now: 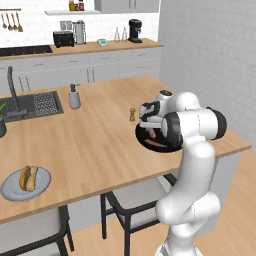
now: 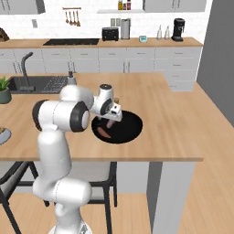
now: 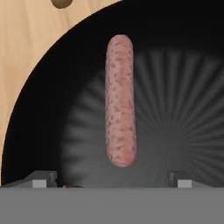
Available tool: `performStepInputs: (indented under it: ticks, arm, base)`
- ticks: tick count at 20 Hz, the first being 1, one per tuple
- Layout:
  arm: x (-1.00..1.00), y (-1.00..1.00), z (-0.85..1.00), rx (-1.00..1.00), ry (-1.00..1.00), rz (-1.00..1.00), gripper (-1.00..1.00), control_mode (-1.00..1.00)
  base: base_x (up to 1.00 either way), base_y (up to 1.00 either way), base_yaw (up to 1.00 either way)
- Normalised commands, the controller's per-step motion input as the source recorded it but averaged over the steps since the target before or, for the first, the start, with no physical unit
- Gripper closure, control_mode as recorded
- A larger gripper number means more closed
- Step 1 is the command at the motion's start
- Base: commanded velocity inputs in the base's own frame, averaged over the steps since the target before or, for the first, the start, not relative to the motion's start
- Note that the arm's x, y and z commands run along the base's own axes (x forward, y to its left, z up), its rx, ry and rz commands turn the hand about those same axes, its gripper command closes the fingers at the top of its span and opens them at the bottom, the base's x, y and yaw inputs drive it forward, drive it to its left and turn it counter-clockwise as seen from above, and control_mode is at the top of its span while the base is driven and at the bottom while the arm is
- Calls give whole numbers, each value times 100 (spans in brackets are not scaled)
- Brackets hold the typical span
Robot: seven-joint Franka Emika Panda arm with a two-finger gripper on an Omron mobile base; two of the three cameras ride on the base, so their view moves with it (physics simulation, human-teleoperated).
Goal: Place one bun and one sausage from the bowl on each plate.
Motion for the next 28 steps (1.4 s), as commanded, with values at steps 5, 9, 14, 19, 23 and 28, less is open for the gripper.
performStepInputs:
  ticks: [5,9,14,19,23,28]
  arm:
    - [57,-8,-29,0,0,0,-100,-100]
    - [43,-5,-41,0,0,0,-100,-100]
    - [13,0,-51,0,0,0,-100,-100]
    - [-33,-3,-10,0,-6,0,100,-100]
    - [-58,-3,6,0,-8,0,100,-100]
    - [-53,0,72,0,-5,0,100,-100]
  base:
    - [0,0,0]
    - [0,0,0]
    - [0,0,0]
    - [0,0,0]
    - [0,0,0]
    - [0,0,0]
